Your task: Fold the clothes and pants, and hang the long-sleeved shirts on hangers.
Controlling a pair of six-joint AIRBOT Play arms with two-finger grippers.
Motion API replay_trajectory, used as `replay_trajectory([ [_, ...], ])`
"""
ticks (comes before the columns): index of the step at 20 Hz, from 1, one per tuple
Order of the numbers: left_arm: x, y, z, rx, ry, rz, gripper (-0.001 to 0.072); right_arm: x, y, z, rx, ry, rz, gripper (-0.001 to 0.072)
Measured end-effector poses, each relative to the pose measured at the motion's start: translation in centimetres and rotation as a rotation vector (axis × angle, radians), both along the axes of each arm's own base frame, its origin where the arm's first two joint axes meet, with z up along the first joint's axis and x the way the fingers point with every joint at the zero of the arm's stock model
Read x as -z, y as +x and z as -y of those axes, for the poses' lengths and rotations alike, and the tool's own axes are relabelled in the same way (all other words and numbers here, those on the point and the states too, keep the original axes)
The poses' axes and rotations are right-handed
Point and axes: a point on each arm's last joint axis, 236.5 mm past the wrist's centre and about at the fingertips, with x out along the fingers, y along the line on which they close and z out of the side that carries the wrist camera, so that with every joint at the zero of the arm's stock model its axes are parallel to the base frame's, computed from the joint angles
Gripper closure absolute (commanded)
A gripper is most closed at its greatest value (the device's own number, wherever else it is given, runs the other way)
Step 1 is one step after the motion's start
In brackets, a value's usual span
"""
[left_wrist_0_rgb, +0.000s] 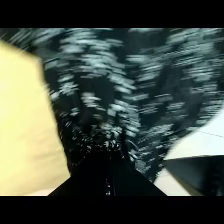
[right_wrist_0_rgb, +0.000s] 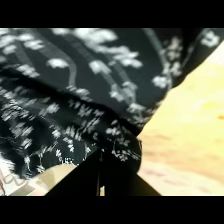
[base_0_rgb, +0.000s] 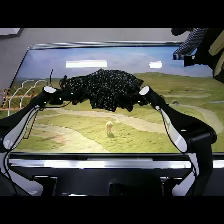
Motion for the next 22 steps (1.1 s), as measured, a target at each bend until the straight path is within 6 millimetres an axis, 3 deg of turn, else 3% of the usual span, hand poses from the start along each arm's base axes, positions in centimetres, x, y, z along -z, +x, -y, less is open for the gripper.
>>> replay_trajectory([
  [3,-6.9,1.9,0.1,0.012,-0.001,0.165,0.0690,-3.7,0.7,1.6,-0.003,-0.017,0.077,0.0676],
  [7,-17.6,2.1,0.1,-0.003,-0.030,0.350,0.0690,-12.0,-0.1,4.6,-0.031,-0.064,0.224,0.0676],
  [10,-25.2,-0.4,-0.2,-0.018,-0.034,0.453,0.0689,-19.5,-2.8,7.2,-0.052,-0.121,0.349,0.0676],
  [13,-30.7,-4.6,-0.3,-0.004,0.001,0.512,0.0689,-26.4,-7.2,9.6,-0.069,-0.186,0.458,0.0676],
  [15,-32.9,-8.2,0.1,0.030,0.033,0.516,0.0689,-30.2,-10.7,10.6,-0.079,-0.205,0.502,0.0676],
  [17,-33.6,-11.7,0.7,0.063,0.075,0.481,0.0688,-32.8,-14.0,11.7,-0.073,-0.222,0.529,0.0675],
  [19,-33.5,-14.9,1.7,0.105,0.103,0.429,0.0688,-34.2,-17.1,12.3,-0.075,-0.227,0.520,0.0675],
  [22,-32.1,-18.0,3.5,0.148,0.147,0.358,0.0688,-34.3,-19.4,13.6,-0.069,-0.273,0.492,0.0668],
])
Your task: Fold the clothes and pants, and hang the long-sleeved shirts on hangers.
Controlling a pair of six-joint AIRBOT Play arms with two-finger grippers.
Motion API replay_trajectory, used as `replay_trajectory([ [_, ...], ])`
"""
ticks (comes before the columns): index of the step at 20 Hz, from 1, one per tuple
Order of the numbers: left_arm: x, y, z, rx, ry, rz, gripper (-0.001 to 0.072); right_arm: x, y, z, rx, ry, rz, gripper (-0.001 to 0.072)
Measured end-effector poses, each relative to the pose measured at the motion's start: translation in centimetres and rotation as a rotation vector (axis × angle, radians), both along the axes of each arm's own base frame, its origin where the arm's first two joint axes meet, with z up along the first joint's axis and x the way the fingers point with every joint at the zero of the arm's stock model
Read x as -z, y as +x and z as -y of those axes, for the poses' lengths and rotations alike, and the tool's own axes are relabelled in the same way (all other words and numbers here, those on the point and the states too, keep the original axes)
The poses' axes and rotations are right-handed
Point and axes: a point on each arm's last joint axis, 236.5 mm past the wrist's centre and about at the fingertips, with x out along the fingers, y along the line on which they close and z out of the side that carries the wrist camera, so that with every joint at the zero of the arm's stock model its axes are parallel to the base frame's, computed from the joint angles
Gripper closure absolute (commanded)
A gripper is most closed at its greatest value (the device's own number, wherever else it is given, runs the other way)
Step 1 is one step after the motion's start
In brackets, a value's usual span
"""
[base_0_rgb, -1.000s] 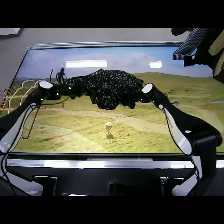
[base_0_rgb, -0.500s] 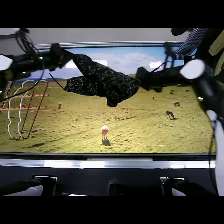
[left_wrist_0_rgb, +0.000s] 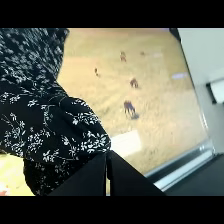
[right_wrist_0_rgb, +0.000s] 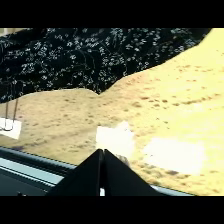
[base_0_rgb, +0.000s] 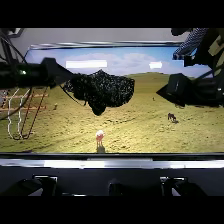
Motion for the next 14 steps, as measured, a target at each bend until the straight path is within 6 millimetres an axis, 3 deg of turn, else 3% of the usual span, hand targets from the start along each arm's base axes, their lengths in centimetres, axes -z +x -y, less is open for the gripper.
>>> replay_trajectory([
  [1,0.7,-0.3,0.4,-0.007,0.016,-0.016,0.0688,0.3,-0.2,0.5,0.008,-0.023,-0.007,0.0610],
  [3,2.3,0.3,0.5,-0.055,0.039,-0.036,0.0688,1.4,0.4,1.8,0.035,-0.086,-0.022,0.0364],
  [5,3.9,1.5,0.6,-0.095,0.043,-0.052,0.0687,3.2,1.6,2.8,0.038,-0.158,-0.049,0.0311],
  [7,6.3,3.4,0.1,-0.146,0.061,-0.078,0.0687,6.1,3.1,3.1,0.028,-0.205,-0.093,0.0156],
  [10,9.9,6.3,-0.6,-0.200,0.087,-0.130,0.0685,12.1,5.1,1.7,0.004,-0.175,-0.194,0.0148],
  [14,14.6,10.6,-2.1,-0.278,0.101,-0.177,0.0686,20.3,5.9,-4.4,-0.044,0.035,-0.350,0.0150],
])
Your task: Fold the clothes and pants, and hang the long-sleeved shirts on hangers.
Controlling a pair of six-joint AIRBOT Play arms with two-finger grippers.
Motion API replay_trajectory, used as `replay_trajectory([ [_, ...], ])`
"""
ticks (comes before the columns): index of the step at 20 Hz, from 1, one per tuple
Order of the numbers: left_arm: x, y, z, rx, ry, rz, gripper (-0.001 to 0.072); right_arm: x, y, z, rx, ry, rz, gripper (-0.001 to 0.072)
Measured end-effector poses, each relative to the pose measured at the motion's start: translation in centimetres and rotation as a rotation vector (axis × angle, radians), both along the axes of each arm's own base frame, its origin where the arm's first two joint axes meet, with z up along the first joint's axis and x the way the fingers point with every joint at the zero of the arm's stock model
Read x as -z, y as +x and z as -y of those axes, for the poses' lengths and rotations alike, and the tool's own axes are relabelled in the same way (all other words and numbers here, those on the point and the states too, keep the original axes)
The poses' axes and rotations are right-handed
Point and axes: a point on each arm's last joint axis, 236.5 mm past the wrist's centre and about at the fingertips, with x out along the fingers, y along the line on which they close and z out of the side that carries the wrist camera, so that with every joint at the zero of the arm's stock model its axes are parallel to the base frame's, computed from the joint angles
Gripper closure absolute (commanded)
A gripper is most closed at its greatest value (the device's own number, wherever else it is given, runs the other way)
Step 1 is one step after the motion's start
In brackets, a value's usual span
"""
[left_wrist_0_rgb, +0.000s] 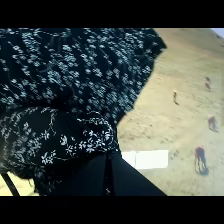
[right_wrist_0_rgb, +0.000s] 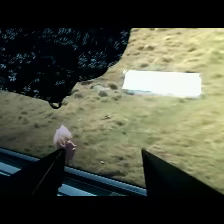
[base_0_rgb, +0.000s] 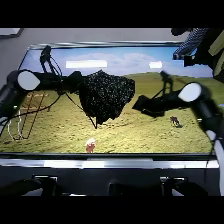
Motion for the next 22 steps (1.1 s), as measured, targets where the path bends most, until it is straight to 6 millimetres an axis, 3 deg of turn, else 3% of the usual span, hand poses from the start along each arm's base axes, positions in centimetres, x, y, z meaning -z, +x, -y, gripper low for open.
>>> replay_trajectory([
  [5,3.8,4.0,-1.4,-0.056,-0.034,-0.019,0.0685,7.9,-0.9,-8.5,-0.025,0.117,-0.123,0.0152],
  [8,5.0,5.0,-1.9,-0.065,-0.040,-0.025,0.0685,10.5,-1.0,-12.5,-0.002,0.170,-0.137,0.0159],
  [11,5.4,5.5,-2.4,-0.072,-0.041,-0.021,0.0685,11.9,-0.9,-15.4,0.030,0.216,-0.126,0.0161],
  [15,5.6,5.7,-2.6,-0.073,-0.042,-0.021,0.0685,13.4,-0.9,-17.2,0.061,0.231,-0.125,0.0170],
  [22,5.7,5.7,-2.6,-0.072,-0.041,-0.020,0.0685,14.1,1.9,-17.0,0.153,0.222,-0.030,0.0387],
])
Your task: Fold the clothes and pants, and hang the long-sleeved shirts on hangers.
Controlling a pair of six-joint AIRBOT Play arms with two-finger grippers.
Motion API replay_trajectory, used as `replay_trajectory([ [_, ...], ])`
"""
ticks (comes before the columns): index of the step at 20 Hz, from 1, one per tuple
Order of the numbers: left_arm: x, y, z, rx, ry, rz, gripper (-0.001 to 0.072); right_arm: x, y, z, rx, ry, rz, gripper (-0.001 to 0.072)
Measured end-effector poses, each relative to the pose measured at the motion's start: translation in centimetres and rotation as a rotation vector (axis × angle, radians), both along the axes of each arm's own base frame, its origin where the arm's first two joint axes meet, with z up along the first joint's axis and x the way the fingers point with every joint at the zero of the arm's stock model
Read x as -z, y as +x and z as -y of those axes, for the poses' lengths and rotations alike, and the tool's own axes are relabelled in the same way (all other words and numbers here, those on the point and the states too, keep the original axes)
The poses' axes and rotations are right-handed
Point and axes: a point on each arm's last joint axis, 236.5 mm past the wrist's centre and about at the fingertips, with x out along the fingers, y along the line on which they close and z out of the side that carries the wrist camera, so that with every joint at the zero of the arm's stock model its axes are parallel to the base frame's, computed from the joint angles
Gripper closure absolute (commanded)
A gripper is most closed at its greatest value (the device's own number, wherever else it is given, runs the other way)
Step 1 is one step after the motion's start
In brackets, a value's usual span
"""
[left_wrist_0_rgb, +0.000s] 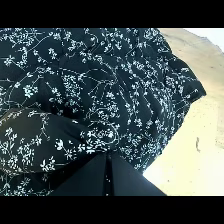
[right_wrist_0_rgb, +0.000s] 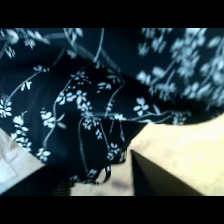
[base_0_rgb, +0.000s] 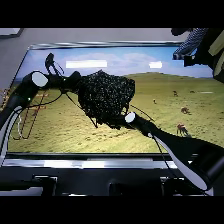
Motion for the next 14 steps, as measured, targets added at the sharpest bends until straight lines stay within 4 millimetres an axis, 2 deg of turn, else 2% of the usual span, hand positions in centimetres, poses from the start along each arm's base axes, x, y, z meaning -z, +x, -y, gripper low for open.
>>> replay_trajectory([
  [1,0.0,0.0,0.0,0.000,0.000,0.000,0.0685,0.1,0.3,0.1,0.011,-0.004,0.011,0.0683],
  [5,0.0,0.0,0.0,0.000,0.000,0.001,0.0685,0.1,0.3,0.2,-0.005,-0.012,0.023,0.0679],
  [8,-0.3,0.0,-0.1,0.007,0.006,0.012,0.0687,-1.5,-0.1,1.0,-0.066,-0.023,0.043,0.0679],
  [11,-2.2,-0.1,-0.4,0.020,0.014,0.055,0.0687,-5.5,0.8,4.4,-0.117,-0.054,0.077,0.0679],
  [14,-6.2,-1.0,-0.5,0.043,0.013,0.130,0.0687,-11.4,1.4,9.3,-0.194,-0.154,0.145,0.0679],
])
